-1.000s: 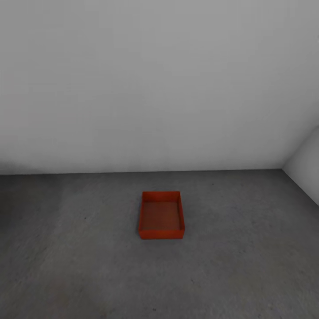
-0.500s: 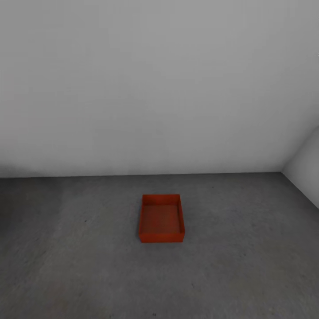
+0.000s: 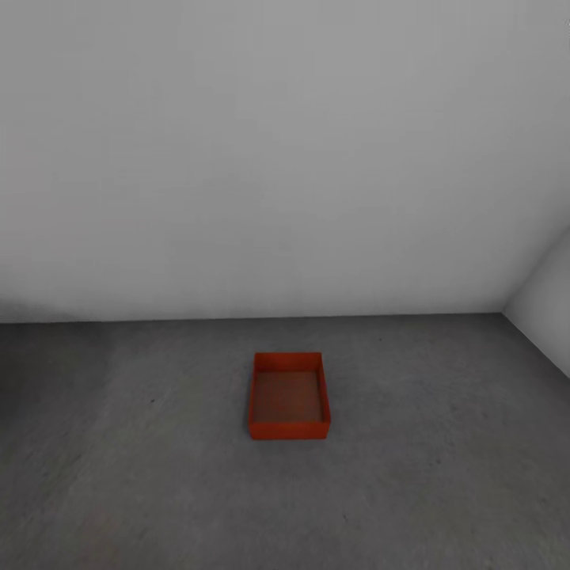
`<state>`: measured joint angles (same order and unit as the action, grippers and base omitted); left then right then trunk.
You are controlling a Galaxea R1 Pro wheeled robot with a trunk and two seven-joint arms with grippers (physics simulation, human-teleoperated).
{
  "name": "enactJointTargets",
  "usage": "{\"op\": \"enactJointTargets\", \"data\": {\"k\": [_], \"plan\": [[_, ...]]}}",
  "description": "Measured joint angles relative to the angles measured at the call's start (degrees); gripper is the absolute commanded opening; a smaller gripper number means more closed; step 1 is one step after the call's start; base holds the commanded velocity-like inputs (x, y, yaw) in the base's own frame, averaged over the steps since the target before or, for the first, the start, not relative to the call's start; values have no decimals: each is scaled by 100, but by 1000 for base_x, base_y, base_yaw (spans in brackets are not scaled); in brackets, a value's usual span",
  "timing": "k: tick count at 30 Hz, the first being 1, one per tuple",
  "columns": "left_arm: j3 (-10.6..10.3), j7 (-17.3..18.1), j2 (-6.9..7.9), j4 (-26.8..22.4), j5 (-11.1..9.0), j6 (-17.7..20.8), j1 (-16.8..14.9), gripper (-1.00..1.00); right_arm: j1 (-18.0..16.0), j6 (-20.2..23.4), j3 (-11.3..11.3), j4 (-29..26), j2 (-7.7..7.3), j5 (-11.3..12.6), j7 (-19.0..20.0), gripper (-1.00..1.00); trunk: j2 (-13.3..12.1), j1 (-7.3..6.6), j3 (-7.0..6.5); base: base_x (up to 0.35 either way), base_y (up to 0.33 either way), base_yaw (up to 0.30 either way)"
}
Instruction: Move the two storage containers from the living room to the garage. In the garage, place one container on the floor and stack the other container on top of it (either order is fine).
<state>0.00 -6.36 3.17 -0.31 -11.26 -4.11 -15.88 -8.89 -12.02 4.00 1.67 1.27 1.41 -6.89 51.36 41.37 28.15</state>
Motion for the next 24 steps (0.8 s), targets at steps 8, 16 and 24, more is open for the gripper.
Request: {"op": "enactJointTargets", "data": {"k": [8, 16, 24], "plan": [[5, 0, 0, 0, 0, 0, 1, 100, 0, 48, 17, 0, 38, -24, 1, 100, 0, 0, -75, 0, 0, 0], [5, 0, 0, 0, 0, 0, 1, 100, 0, 46, 23, 0, 68, -29, 31, 100, 0, 0, -151, 0, 0, 0], [3, 0, 0, 0, 0, 0, 1, 100, 0, 35, 30, 0, 72, -29, 233, 100, 0, 0, -226, 0, 0, 0]]}}
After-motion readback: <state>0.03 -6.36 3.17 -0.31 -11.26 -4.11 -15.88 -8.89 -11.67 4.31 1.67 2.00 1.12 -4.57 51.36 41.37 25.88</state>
